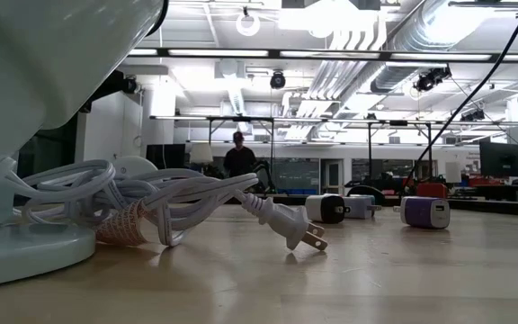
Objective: Pick & Place Office items
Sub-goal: Put the top red charger adapter into the blue basket, then put the red charger adapter into the blue basket
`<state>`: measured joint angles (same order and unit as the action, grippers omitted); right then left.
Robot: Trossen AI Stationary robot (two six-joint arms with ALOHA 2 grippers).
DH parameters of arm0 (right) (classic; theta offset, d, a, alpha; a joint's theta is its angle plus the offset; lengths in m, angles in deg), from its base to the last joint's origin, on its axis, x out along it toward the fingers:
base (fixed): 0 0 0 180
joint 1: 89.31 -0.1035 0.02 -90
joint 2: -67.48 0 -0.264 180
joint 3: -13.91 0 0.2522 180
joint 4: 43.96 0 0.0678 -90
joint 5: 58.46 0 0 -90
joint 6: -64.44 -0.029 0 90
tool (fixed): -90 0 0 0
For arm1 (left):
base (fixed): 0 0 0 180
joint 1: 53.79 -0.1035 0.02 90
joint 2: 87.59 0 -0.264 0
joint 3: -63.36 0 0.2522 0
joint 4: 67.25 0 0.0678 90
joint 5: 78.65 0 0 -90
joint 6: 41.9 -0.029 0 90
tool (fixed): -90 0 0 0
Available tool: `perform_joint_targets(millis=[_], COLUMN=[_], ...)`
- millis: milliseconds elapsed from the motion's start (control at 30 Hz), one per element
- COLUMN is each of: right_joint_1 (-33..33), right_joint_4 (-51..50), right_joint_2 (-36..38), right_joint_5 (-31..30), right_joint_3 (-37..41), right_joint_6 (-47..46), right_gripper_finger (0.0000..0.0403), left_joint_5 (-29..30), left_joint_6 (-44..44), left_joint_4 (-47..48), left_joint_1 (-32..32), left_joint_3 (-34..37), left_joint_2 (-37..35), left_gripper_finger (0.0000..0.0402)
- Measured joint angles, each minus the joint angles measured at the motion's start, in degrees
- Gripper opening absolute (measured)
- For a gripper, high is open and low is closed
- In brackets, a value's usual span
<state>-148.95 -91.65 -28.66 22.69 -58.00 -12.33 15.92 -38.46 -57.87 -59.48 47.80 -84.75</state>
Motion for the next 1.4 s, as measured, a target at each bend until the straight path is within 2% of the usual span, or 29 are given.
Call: perform_joint_targets(millis=[367,633,933,1200,1400], right_joint_1=[0.0,0.0,0.6,4.75,10.07], right_joint_4=[-0.02,-0.07,-1.5,-3.63,-3.59], right_joint_2=[0.04,2.77,5.84,6.67,9.99], right_joint_5=[0.0,-0.65,-5.85,-5.59,-5.42], right_joint_3=[0.0,0.0,-0.02,-0.02,-0.02], right_joint_6=[0.11,0.51,2.03,3.45,6.31], right_gripper_finger=[0.0167,0.0167,0.0167,0.0167,0.0166], left_joint_5=[0.0,0.0,0.0,0.0,0.0], left_joint_6=[0.0,0.0,0.0,-0.02,0.0], left_joint_4=[0.0,0.02,0.02,0.0,0.01], left_joint_1=[0.0,0.0,0.0,-0.02,0.0], left_joint_3=[0.0,0.0,0.0,0.0,0.0], left_joint_2=[0.0,0.0,0.0,0.0,0.0], left_gripper_finger=[0.012,0.012,0.012,0.012,0.012])
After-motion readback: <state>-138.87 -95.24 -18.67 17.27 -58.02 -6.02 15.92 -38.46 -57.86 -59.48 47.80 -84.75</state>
